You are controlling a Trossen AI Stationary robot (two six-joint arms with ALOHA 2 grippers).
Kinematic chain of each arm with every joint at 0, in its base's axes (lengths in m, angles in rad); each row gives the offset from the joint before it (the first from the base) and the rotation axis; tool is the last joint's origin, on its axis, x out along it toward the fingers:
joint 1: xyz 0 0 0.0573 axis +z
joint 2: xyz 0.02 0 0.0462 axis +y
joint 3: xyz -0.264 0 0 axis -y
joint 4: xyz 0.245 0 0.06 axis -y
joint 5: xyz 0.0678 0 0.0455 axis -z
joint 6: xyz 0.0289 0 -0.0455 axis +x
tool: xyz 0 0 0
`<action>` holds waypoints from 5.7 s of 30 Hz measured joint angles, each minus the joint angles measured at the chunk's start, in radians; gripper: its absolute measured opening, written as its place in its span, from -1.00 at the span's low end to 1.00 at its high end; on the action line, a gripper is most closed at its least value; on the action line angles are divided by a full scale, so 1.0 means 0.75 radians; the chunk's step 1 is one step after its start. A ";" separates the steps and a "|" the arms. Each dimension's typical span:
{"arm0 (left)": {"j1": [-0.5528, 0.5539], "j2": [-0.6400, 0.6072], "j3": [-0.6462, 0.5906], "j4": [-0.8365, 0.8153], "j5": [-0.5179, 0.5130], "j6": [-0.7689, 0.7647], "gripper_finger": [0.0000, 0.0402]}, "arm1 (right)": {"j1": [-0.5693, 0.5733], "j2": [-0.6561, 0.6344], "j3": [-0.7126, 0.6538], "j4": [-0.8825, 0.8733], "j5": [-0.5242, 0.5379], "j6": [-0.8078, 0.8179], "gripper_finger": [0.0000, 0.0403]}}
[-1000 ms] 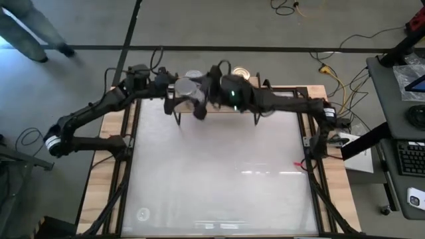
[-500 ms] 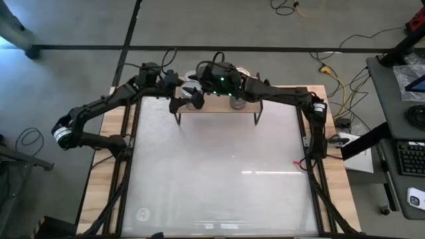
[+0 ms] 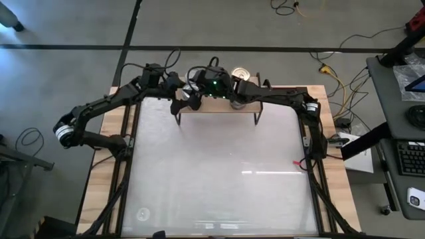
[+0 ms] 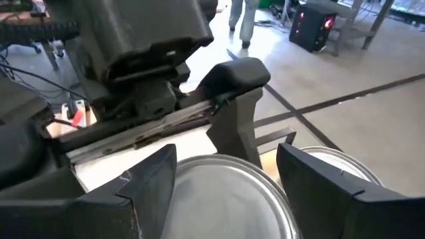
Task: Stack canned seafood by type on shelf
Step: Stack the green tuna can on top of the green tuna can on the shelf
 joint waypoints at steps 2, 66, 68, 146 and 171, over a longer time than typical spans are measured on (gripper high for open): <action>0.000 0.000 0.000 0.001 -0.001 -0.001 0.99 | 0.000 0.000 0.000 -0.008 0.001 -0.009 0.24; -0.010 0.017 0.001 -0.026 -0.142 -0.036 0.96 | 0.001 0.000 -0.010 -0.134 0.002 -0.009 0.50; -0.010 0.017 0.005 -0.028 -0.142 -0.036 0.95 | 0.001 0.000 -0.010 -0.134 0.002 -0.009 0.52; -0.033 0.301 0.613 -0.890 -0.198 0.555 0.98 | -0.013 -0.001 -0.009 -0.214 0.117 -0.150 0.60; -0.033 0.299 0.610 -0.866 -0.190 0.648 0.98 | -0.016 -0.011 0.062 -0.319 0.328 -0.408 0.64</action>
